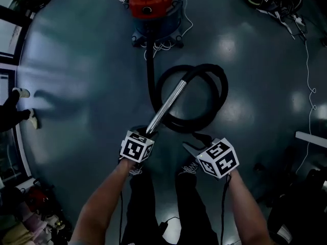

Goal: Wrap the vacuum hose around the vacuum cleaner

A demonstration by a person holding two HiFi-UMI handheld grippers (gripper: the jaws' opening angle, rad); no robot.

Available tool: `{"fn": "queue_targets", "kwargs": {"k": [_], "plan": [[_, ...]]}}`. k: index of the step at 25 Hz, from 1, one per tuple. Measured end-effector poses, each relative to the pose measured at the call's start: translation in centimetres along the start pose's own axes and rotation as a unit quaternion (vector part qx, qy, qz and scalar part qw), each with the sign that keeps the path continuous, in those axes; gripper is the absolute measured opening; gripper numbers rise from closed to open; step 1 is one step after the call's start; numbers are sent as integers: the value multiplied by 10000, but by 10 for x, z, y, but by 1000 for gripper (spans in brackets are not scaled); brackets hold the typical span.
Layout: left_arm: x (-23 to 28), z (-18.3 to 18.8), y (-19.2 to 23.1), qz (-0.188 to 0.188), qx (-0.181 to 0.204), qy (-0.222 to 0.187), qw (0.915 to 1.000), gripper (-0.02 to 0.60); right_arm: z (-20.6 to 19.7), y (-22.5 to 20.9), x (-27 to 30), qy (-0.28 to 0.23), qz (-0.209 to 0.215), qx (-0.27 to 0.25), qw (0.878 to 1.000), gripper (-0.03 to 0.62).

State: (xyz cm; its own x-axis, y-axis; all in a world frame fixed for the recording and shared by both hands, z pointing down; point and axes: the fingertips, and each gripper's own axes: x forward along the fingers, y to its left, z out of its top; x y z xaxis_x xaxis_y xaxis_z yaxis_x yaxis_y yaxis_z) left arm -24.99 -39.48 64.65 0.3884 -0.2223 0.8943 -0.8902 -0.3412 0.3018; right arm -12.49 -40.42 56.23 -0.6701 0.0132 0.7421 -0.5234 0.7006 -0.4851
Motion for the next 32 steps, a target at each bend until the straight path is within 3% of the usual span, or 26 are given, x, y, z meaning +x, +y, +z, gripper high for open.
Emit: {"fn": "queue_targets", "kwargs": {"k": [6,13,17,18,21,26,32], "plan": [[23,14,-22,-19,-972,-497,9940,161,-17,-6,5,82,175,143,9997,189],[54,52,-35,-352,-1968,-930,9754,161,-58,23,47,353,855,672,9934,189],[70,67,-38,-400,-2199,-1121,9682,161,-72,38,66,330,1066,987,9888,196],[75,72,-39,-385,-2211,-1156,9676,161,-74,39,71,313,1081,1076,9878,248],[93,82,-38,-256,-2175,-1213,9682,161,-85,33,85,285,1025,1354,9851,273],[130,105,-33,42,-2118,-1284,9688,161,-100,6,110,48,834,1879,9786,272],[178,133,-33,139,-2404,-1458,9596,161,-122,-52,148,-423,206,2314,9717,272]]}}
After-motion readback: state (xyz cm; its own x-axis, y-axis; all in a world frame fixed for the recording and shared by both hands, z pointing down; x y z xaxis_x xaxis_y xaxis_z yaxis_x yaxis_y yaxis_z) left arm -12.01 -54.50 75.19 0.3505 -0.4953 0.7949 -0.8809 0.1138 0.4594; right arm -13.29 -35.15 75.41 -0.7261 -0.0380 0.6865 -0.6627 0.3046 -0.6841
